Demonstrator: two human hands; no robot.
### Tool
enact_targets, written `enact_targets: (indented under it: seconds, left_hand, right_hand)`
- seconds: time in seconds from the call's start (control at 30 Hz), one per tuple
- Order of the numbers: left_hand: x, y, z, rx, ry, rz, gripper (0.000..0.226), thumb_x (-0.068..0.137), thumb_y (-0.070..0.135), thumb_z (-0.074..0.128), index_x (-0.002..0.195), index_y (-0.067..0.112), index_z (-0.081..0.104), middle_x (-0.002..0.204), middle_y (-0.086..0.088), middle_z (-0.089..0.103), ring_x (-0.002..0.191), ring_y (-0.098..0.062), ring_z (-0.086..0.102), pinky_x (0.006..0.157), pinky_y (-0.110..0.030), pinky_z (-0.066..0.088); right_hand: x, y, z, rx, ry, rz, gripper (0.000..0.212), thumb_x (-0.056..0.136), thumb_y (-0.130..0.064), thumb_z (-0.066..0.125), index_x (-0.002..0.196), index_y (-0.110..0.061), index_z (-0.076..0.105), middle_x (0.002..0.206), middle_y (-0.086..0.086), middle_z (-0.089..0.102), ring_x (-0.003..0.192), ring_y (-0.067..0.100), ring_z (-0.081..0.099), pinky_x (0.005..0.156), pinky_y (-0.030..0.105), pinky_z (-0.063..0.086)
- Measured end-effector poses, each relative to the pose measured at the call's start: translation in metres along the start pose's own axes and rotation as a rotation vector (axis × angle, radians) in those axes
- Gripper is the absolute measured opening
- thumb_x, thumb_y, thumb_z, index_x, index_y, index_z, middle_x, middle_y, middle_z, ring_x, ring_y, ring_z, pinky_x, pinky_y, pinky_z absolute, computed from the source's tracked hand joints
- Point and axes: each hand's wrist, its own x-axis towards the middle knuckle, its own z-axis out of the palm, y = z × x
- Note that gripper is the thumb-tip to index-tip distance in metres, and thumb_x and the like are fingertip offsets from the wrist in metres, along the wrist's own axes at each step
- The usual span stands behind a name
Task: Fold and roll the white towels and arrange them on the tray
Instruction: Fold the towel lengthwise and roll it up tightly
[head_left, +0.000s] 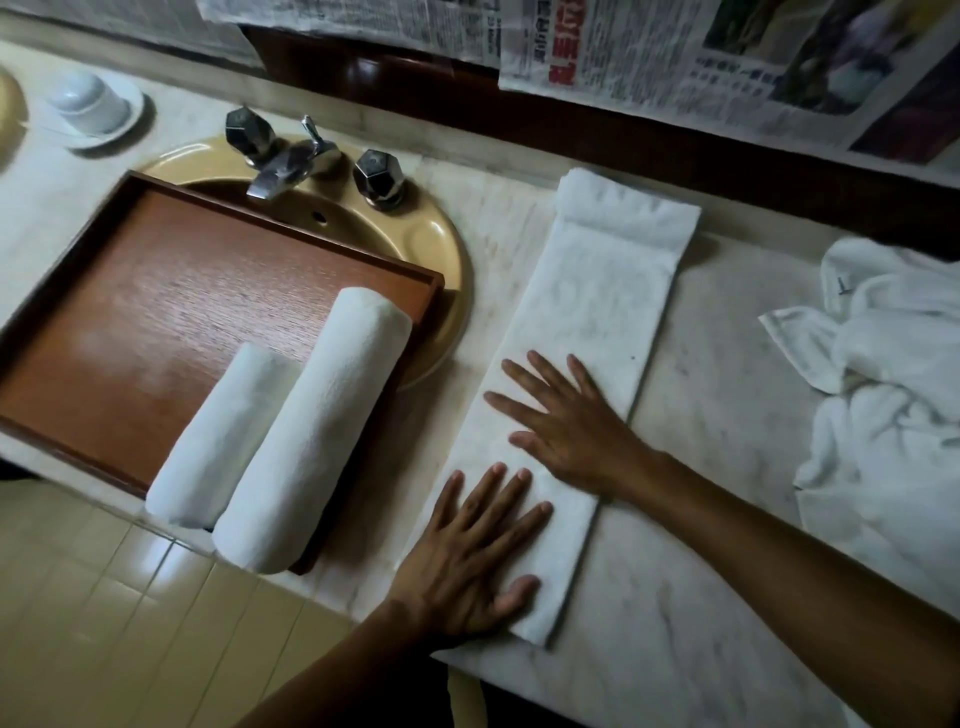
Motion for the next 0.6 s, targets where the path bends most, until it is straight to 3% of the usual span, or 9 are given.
enact_targets:
  seconds: [0.07, 0.17, 0.33, 0.5, 0.6]
  left_hand:
    - [0.000, -0.001, -0.002, -0.014, 0.014, 0.001, 0.072, 0.098, 0.059, 0.053, 0.160, 0.031, 0.030, 0.170, -0.002, 0.018, 0.158, -0.028, 0.013, 0.119, -0.063, 0.024]
    - [-0.001, -0.001, -0.003, -0.020, 0.027, 0.003, 0.072, 0.098, 0.059, 0.054, 0.160, 0.030, 0.032, 0.170, -0.002, 0.019, 0.157, -0.028, 0.014, 0.119, -0.062, 0.025]
    - [0.003, -0.003, -0.001, -0.012, 0.032, 0.002, 0.073, 0.096, 0.060, 0.056, 0.159, 0.030, 0.033, 0.170, -0.002, 0.020, 0.157, -0.028, 0.015, 0.118, -0.063, 0.026]
    - [0.003, -0.002, 0.001, -0.029, 0.008, -0.007, 0.074, 0.097, 0.061, 0.054, 0.160, 0.032, 0.030, 0.170, -0.001, 0.018, 0.158, -0.027, 0.013, 0.121, -0.062, 0.021]
    - [0.000, -0.003, 0.002, -0.018, -0.022, -0.014, 0.074, 0.098, 0.064, 0.049, 0.162, 0.034, 0.024, 0.171, 0.000, 0.013, 0.158, -0.026, 0.009, 0.123, -0.061, 0.017]
  right_hand:
    - [0.009, 0.024, -0.003, -0.012, -0.024, 0.025, 0.062, 0.103, -0.061, 0.033, 0.161, -0.039, 0.025, 0.172, -0.002, 0.013, 0.159, 0.023, 0.009, 0.124, 0.056, 0.010]
    - [0.047, 0.079, -0.015, -0.003, -0.068, 0.221, 0.065, 0.101, -0.068, 0.023, 0.161, -0.042, 0.022, 0.172, -0.006, 0.012, 0.158, 0.022, 0.011, 0.123, 0.059, 0.014]
    - [0.094, 0.138, -0.033, 0.053, -0.072, 0.436, 0.063, 0.101, -0.066, 0.017, 0.160, -0.044, 0.016, 0.172, -0.004, 0.009, 0.158, 0.018, 0.006, 0.126, 0.053, 0.005]
    - [0.096, 0.115, -0.035, 0.126, -0.091, 0.533, 0.059, 0.107, -0.055, 0.028, 0.162, -0.037, 0.018, 0.173, 0.001, 0.005, 0.159, 0.026, 0.000, 0.126, 0.053, 0.002]
    - [0.054, 0.066, -0.031, 0.243, 0.075, 0.614, 0.058, 0.106, -0.042, 0.046, 0.160, -0.028, 0.031, 0.171, 0.008, 0.017, 0.158, 0.032, 0.007, 0.125, 0.056, 0.009]
